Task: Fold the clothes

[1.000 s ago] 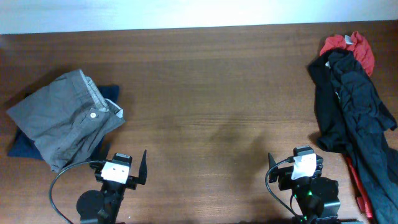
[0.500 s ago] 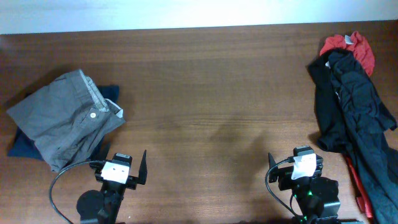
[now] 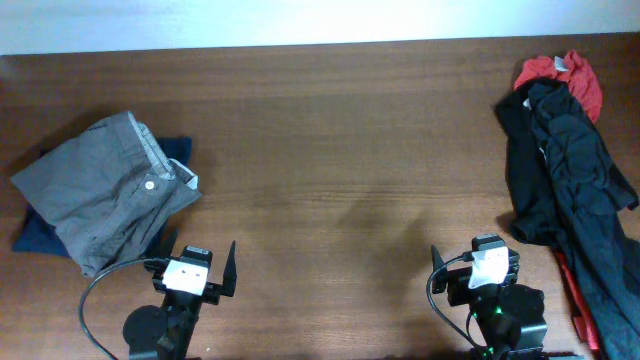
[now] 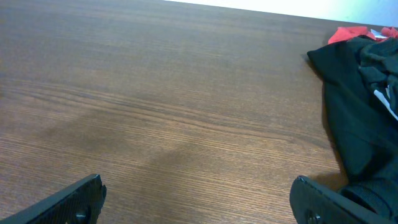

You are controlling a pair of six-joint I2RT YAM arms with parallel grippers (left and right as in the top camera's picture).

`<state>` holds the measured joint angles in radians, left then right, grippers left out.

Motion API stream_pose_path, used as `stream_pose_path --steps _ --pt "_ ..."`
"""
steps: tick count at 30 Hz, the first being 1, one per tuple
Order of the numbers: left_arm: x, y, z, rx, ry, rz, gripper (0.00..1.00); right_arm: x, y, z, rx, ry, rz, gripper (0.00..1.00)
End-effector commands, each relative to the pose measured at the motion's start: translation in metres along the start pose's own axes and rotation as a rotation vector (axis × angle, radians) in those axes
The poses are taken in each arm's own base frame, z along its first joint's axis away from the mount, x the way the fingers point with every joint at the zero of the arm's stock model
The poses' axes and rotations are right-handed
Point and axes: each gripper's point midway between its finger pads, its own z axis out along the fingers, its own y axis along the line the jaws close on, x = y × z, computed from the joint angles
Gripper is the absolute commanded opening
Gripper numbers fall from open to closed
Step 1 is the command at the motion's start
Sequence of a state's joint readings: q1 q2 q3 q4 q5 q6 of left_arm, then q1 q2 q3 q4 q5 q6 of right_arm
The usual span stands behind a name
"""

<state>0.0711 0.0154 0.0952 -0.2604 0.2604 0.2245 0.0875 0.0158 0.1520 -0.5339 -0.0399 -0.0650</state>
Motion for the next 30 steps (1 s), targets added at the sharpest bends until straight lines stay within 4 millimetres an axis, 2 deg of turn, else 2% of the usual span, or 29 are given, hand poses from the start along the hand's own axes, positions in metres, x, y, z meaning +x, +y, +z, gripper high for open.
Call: stream_pose_path --steps 1,17,22,28,30 --pt "0.003 -0.001 0.001 -0.002 0.000 0.010 0.99 0.001 0.000 0.001 -0.002 -0.002 -0.005 0.99" --pt "0.003 -0.001 0.001 -0.002 0.000 0.011 0.99 0.001 0.000 0.001 -0.002 -0.002 -0.005 0.99" --pt "-0.004 0.000 0.001 -0.004 -0.026 0.017 0.99 0.001 0.000 0.001 -0.002 -0.002 -0.005 0.99" --pt "-0.004 -0.026 -0.001 0.150 -0.038 0.010 0.99 0.001 0.000 0.001 -0.002 -0.002 -0.005 0.99" --pt "-0.007 -0.038 -0.004 0.218 -0.055 0.010 0.99 -0.007 0.000 0.000 -0.001 -0.037 -0.006 0.99"
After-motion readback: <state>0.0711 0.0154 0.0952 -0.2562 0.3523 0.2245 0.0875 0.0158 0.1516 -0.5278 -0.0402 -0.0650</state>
